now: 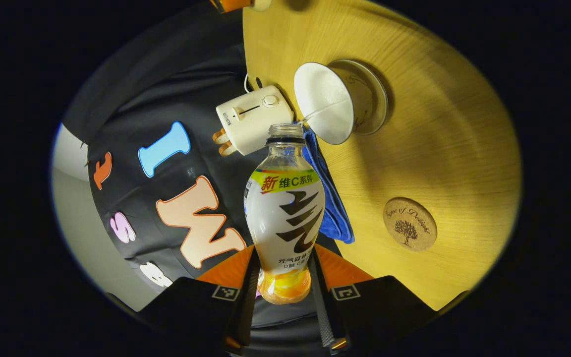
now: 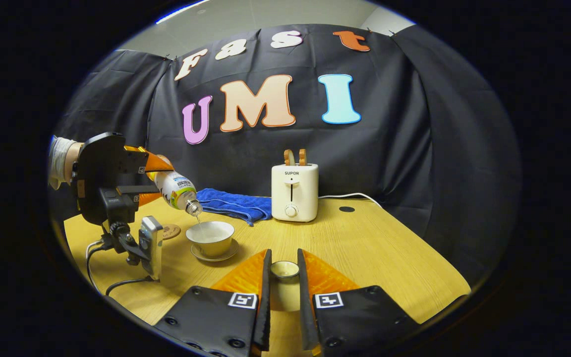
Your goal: Open the teacup lid with one hand, grasp the water bottle and pour water into the teacup with the other hand; after pouring, place the water bottle on the coaster and then close the teacup lid.
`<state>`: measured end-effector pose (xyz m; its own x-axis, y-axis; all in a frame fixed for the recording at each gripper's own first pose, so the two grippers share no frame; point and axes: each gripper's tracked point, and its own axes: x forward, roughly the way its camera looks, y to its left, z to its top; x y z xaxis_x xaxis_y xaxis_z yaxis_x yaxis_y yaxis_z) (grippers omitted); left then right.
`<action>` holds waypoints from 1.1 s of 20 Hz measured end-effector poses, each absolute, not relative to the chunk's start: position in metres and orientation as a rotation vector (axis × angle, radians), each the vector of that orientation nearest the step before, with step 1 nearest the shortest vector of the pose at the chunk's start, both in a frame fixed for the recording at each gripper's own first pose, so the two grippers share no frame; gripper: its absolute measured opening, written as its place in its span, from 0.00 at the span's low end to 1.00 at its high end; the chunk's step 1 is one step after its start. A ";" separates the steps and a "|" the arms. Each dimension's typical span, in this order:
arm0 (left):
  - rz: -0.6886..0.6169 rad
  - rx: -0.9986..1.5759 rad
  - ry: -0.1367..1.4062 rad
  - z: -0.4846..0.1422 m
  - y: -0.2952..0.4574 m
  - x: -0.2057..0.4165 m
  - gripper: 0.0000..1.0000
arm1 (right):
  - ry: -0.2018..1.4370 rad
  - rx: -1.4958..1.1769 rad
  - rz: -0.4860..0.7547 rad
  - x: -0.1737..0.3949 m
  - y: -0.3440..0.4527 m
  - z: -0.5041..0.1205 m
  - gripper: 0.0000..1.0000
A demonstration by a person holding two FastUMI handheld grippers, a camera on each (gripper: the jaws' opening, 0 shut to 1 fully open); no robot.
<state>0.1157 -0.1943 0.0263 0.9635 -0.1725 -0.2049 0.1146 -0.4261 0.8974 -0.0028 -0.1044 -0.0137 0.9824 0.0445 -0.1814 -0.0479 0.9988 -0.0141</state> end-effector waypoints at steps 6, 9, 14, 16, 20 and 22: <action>-0.388 1.885 0.038 -0.012 -0.188 0.109 0.52 | 0.186 -0.023 0.046 -0.004 -0.100 -0.015 0.29; -0.412 1.780 0.074 -0.023 -0.186 0.105 0.52 | 0.181 -0.035 0.047 -0.005 -0.096 -0.011 0.28; -0.470 1.506 0.133 -0.033 -0.183 0.092 0.51 | 0.166 -0.047 0.056 -0.006 -0.085 -0.002 0.28; -0.486 1.399 0.149 -0.036 -0.183 0.086 0.52 | 0.161 -0.056 0.061 -0.006 -0.080 0.002 0.28; -0.500 1.188 0.183 -0.039 -0.177 0.079 0.53 | 0.154 -0.065 0.082 -0.005 -0.067 0.008 0.28; -0.485 1.034 0.179 -0.032 -0.173 0.077 0.52 | 0.146 -0.071 0.091 -0.005 -0.061 0.010 0.28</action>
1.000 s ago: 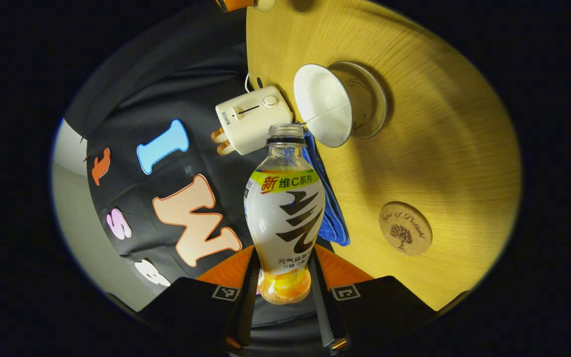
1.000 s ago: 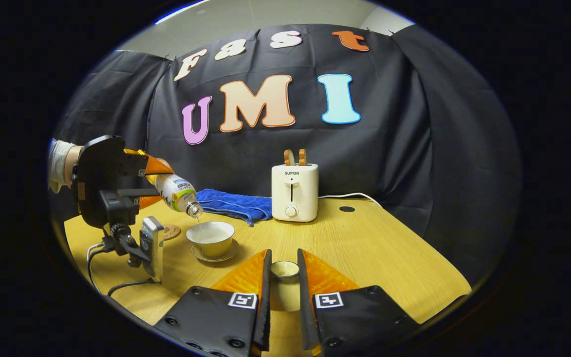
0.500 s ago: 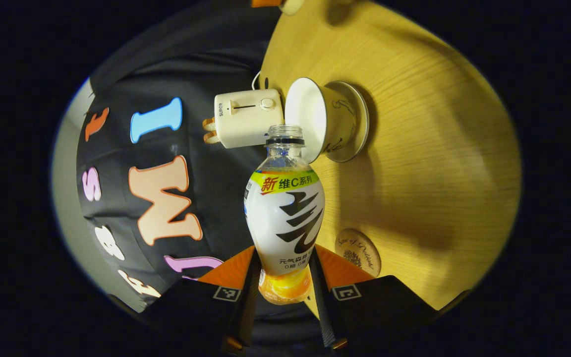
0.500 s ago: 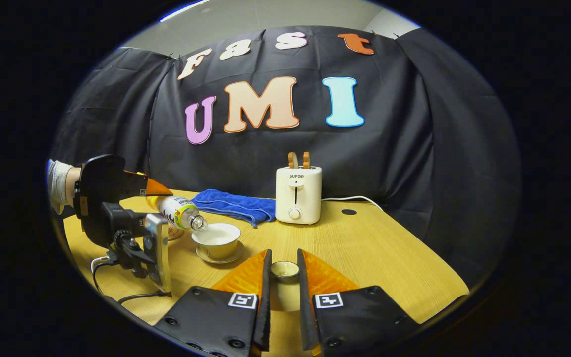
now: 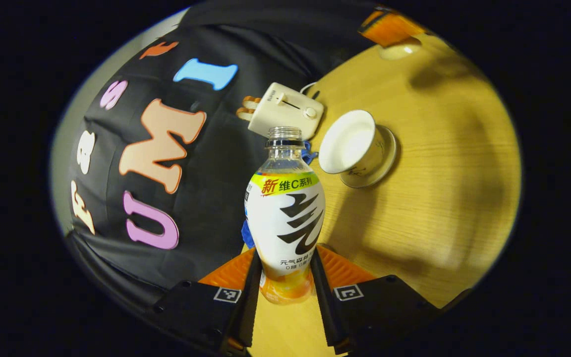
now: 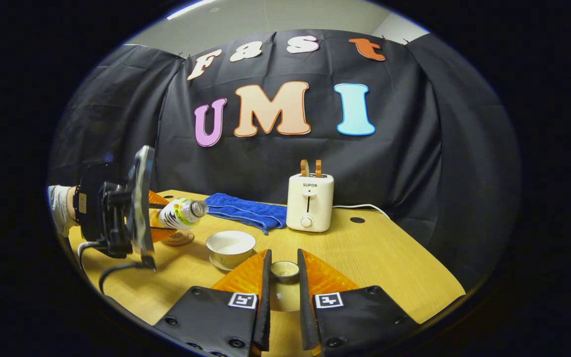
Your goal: Open the teacup lid with one hand, grasp the water bottle and pour water into the teacup with the other hand; after pouring, place the water bottle on the coaster and then close the teacup lid.
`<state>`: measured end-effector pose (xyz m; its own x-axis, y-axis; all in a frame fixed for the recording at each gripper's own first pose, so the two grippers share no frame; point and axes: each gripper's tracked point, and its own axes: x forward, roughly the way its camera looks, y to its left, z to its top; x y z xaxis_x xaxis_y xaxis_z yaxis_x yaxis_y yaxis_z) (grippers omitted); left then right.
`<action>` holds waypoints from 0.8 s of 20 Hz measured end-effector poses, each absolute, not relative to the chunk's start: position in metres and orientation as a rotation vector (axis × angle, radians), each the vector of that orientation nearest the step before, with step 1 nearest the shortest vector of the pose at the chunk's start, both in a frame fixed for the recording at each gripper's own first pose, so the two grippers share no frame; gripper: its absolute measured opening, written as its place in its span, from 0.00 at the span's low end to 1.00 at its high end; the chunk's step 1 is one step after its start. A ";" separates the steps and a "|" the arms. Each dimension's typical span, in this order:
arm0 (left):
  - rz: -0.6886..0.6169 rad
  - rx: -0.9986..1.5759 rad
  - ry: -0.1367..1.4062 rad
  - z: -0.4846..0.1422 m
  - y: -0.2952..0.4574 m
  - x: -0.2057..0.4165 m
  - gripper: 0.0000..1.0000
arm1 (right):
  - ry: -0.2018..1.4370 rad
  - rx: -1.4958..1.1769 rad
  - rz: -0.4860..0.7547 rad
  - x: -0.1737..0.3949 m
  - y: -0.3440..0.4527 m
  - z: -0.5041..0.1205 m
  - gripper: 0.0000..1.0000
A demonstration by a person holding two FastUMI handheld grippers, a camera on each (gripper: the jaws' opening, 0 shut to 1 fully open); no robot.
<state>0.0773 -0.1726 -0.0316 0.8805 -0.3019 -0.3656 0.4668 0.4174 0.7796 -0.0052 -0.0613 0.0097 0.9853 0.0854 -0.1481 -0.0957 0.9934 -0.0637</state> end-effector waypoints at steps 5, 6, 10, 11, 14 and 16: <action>-0.414 0.649 0.112 0.005 -0.161 0.088 0.53 | 0.155 -0.082 0.106 -0.004 -0.049 0.010 0.28; -0.411 0.602 0.102 0.011 -0.159 0.090 0.53 | 0.151 -0.084 0.108 -0.004 -0.046 0.012 0.29; -0.401 0.382 0.129 0.009 -0.157 0.096 0.52 | 0.134 -0.082 0.120 -0.003 -0.036 0.019 0.28; -0.391 0.335 0.139 0.004 -0.156 0.100 0.53 | 0.133 -0.083 0.124 -0.003 -0.034 0.020 0.28; -0.370 0.172 0.160 -0.004 -0.144 0.109 0.52 | 0.137 -0.096 0.131 -0.003 -0.030 0.021 0.28; -0.350 0.054 0.161 -0.010 -0.141 0.115 0.53 | 0.139 -0.098 0.134 -0.003 -0.029 0.020 0.28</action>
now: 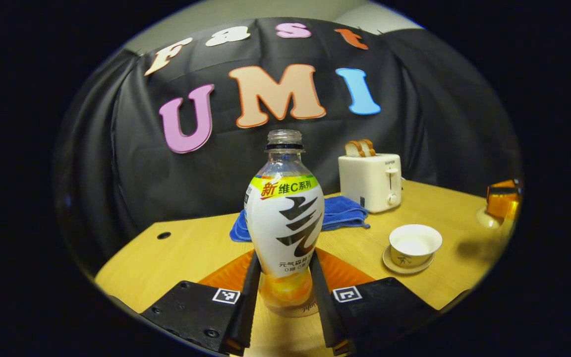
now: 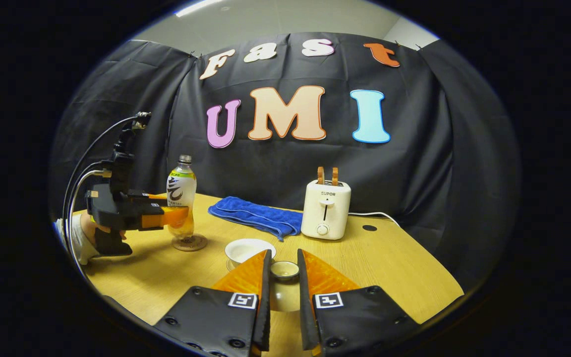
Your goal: Open the teacup lid with one hand, grasp the water bottle and pour water into the teacup with the other hand; after pouring, place the water bottle on the coaster and then close the teacup lid.
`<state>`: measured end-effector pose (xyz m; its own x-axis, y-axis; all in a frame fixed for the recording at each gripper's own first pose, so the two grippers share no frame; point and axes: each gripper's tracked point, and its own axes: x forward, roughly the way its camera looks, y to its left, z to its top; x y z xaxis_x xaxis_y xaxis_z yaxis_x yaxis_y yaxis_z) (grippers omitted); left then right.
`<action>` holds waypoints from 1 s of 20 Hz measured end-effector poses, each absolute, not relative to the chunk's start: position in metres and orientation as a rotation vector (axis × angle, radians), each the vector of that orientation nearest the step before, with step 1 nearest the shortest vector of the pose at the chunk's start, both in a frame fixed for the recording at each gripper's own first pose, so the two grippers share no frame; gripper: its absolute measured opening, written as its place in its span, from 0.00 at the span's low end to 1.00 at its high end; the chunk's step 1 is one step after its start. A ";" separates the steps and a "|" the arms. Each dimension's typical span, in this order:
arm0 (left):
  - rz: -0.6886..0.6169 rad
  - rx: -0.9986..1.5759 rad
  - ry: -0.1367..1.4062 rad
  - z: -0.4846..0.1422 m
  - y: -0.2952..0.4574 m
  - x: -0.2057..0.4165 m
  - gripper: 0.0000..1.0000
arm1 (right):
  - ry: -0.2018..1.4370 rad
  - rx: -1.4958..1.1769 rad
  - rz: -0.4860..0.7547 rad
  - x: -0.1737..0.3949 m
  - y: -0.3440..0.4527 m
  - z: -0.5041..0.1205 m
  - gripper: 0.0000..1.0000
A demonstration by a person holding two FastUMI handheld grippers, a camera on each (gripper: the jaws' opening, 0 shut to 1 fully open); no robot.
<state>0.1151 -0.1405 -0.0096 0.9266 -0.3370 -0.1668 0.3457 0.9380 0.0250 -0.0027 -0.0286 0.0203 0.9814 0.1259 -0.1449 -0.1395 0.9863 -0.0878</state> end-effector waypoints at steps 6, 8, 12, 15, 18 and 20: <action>-0.363 -0.044 0.189 -0.022 -0.144 0.121 0.53 | 0.145 -0.095 0.135 0.001 -0.025 0.021 0.28; -0.365 -0.048 0.182 -0.020 -0.144 0.119 0.56 | 0.149 -0.088 0.144 0.005 -0.020 0.020 0.28; -0.358 -0.058 0.189 -0.023 -0.145 0.118 0.64 | 0.146 -0.069 0.179 0.014 -0.002 0.023 0.29; -0.350 -0.053 0.206 -0.029 -0.143 0.118 0.65 | 0.128 -0.061 0.198 0.025 0.009 0.029 0.28; -0.355 -0.060 0.222 -0.034 -0.143 0.116 0.70 | 0.111 -0.045 0.218 0.036 0.022 0.033 0.27; -0.347 -0.054 0.228 -0.036 -0.140 0.116 0.77 | 0.099 -0.031 0.228 0.044 0.029 0.035 0.29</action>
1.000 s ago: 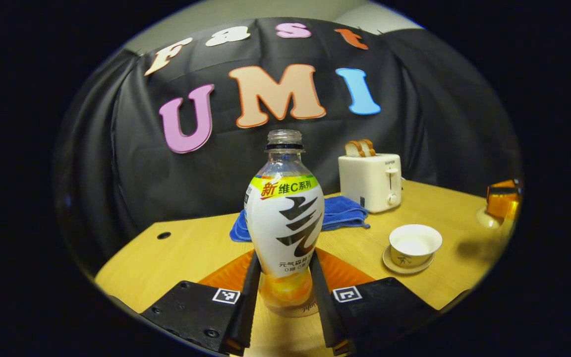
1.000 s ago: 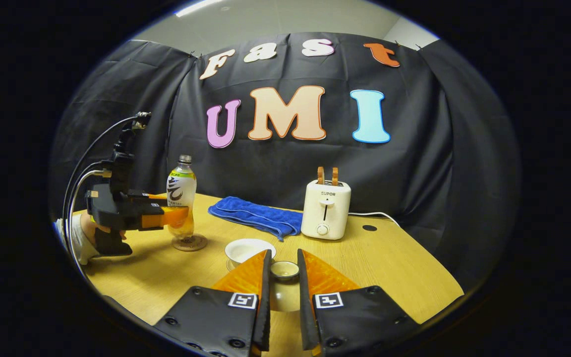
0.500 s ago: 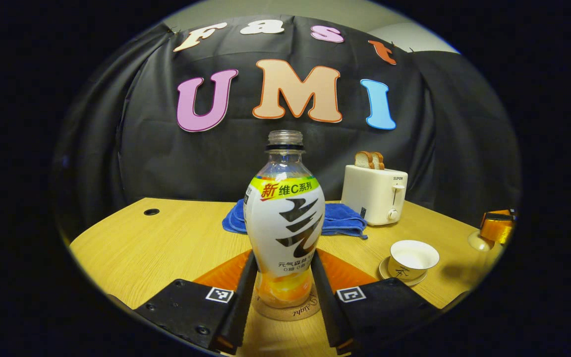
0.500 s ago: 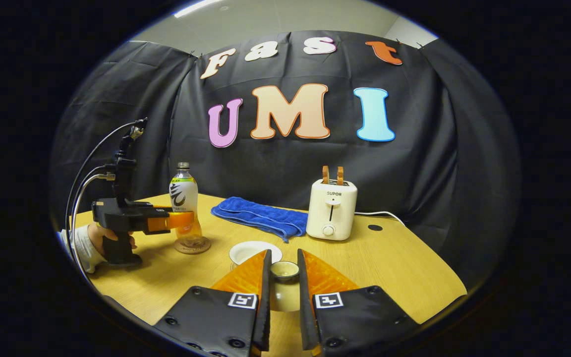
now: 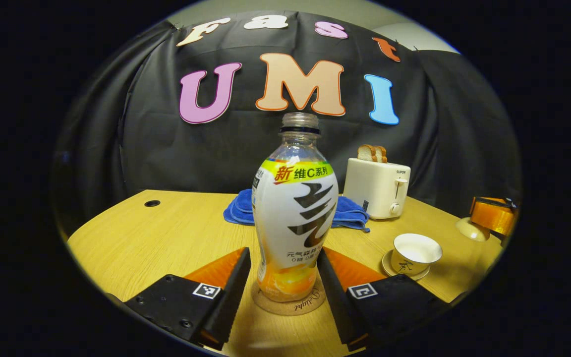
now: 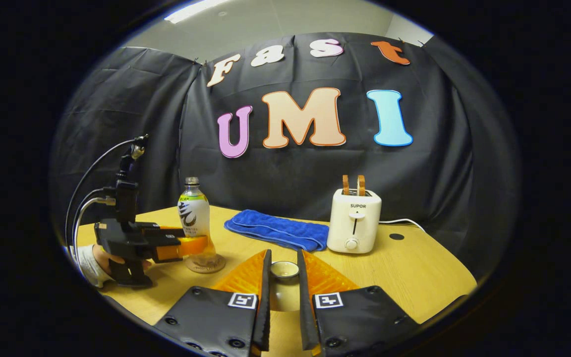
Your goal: Open the teacup lid with one hand, grasp the water bottle and pour water into the teacup with the other hand; after pouring, place the water bottle on the coaster and then close the teacup lid.
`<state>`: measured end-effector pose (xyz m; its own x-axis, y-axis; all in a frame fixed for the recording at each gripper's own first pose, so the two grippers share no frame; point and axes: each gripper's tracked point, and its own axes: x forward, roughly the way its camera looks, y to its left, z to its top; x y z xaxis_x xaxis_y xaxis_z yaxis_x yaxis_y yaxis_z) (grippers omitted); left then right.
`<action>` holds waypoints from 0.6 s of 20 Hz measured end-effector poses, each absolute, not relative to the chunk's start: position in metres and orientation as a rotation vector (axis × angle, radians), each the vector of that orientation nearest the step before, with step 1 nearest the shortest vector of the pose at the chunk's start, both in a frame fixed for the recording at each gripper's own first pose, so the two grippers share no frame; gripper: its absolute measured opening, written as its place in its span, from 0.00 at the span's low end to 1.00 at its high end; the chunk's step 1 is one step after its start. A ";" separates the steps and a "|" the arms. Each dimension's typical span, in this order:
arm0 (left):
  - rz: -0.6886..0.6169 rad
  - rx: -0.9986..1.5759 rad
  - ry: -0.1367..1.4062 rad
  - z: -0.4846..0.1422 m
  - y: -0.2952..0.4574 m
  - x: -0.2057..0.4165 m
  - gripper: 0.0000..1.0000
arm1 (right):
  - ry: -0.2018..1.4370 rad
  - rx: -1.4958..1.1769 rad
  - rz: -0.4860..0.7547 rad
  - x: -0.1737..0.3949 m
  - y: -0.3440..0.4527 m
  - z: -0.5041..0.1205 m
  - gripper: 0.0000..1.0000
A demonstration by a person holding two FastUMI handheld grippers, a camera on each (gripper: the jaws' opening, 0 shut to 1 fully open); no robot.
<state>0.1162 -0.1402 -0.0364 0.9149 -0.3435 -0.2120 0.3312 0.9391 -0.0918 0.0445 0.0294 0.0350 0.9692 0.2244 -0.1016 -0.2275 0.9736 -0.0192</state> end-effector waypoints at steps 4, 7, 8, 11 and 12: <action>-0.307 -0.029 0.230 -0.038 -0.127 0.110 0.89 | 0.075 -0.020 0.239 0.062 0.041 0.034 0.28; -0.280 -0.024 0.222 -0.034 -0.118 0.097 0.99 | 0.076 -0.011 0.246 0.074 0.050 0.025 0.28; -0.274 -0.023 0.221 -0.033 -0.114 0.090 0.99 | 0.079 -0.014 0.242 0.078 0.050 0.020 0.29; -0.255 -0.021 0.178 -0.017 -0.103 0.074 0.98 | 0.093 -0.023 0.226 0.089 0.051 0.007 0.28; -0.251 -0.014 0.165 -0.013 -0.099 0.069 0.98 | 0.100 -0.023 0.217 0.092 0.050 0.004 0.28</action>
<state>0.0685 -0.0995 -0.0127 0.9553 -0.2484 -0.1604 0.2460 0.9686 -0.0348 0.0923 0.0497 0.0039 0.9716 0.2137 -0.1019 -0.2160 0.9763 -0.0120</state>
